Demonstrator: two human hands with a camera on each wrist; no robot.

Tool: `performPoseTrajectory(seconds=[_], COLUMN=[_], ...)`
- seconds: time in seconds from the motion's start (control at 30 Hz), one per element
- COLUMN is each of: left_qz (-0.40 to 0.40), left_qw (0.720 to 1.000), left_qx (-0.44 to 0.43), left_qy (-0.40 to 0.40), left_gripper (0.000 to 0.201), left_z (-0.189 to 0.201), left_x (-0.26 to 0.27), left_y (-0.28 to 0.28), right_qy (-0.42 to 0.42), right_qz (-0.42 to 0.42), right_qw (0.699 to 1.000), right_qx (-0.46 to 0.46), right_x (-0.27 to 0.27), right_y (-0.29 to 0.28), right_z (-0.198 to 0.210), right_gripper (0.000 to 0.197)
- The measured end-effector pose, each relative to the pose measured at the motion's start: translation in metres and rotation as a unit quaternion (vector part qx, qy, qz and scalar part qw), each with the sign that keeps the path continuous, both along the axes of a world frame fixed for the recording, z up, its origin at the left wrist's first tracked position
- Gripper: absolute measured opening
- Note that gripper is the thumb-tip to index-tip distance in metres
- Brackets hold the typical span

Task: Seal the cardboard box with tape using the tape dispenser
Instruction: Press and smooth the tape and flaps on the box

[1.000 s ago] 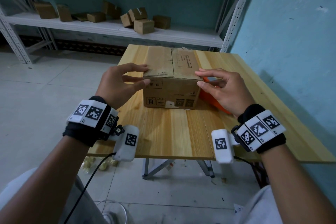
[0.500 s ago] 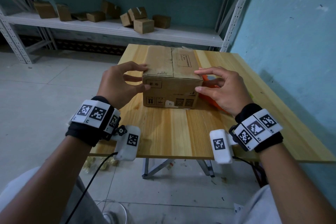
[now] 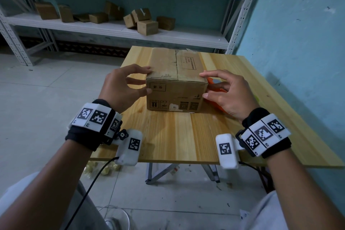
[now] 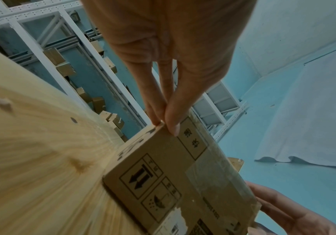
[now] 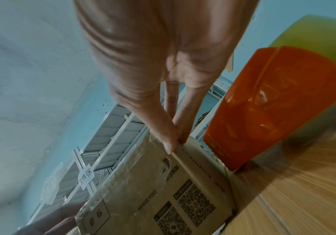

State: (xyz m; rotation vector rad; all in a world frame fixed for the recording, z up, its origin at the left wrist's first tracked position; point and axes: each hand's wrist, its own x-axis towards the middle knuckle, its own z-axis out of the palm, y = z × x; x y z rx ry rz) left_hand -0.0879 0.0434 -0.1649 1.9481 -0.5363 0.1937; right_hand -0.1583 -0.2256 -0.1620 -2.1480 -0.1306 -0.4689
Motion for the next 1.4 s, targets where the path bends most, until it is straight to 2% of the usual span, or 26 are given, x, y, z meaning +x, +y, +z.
performPoseTrajectory(seconds=[0.13, 0.33, 0.8, 0.93, 1.03, 1.13, 1.27, 1.4], left_qz=[-0.015, -0.014, 0.011, 0.027, 0.040, 0.051, 0.051, 0.052], left_qw=[1.000, 1.000, 1.000, 1.000, 0.999, 0.998, 0.998, 0.996], left_qx=[0.002, -0.017, 0.002, -0.003, 0.017, 0.042, 0.041, 0.067], left_qy=[0.012, 0.019, -0.007, -0.008, -0.019, -0.018, 0.001, -0.019], left_gripper=[0.038, 0.033, 0.045, 0.036, 0.030, 0.040, 0.056, 0.057], left_z=[0.003, 0.002, 0.001, 0.001, 0.000, -0.003, -0.005, -0.004], left_x=[0.000, 0.000, -0.001, 0.000, 0.002, 0.004, 0.004, -0.001], left_y=[0.002, 0.002, -0.003, -0.004, -0.006, -0.007, -0.010, -0.016], right_qy=[-0.009, -0.015, -0.008, -0.010, -0.023, -0.022, -0.016, -0.009], right_qz=[0.000, -0.007, -0.025, -0.037, -0.045, -0.038, -0.009, -0.029], right_qw=[1.000, 1.000, 0.999, 0.999, 0.999, 0.998, 0.996, 0.998], right_qx=[-0.015, -0.022, -0.024, -0.034, -0.020, 0.036, 0.082, 0.056], right_x=[0.000, 0.002, 0.000, 0.000, 0.000, -0.003, -0.006, 0.001], right_y=[-0.003, -0.004, 0.001, 0.002, 0.006, 0.008, 0.009, 0.011], right_z=[0.000, -0.001, 0.001, 0.001, 0.003, 0.008, 0.013, 0.007], right_gripper=[0.037, 0.033, 0.042, 0.038, 0.027, 0.019, 0.020, 0.029])
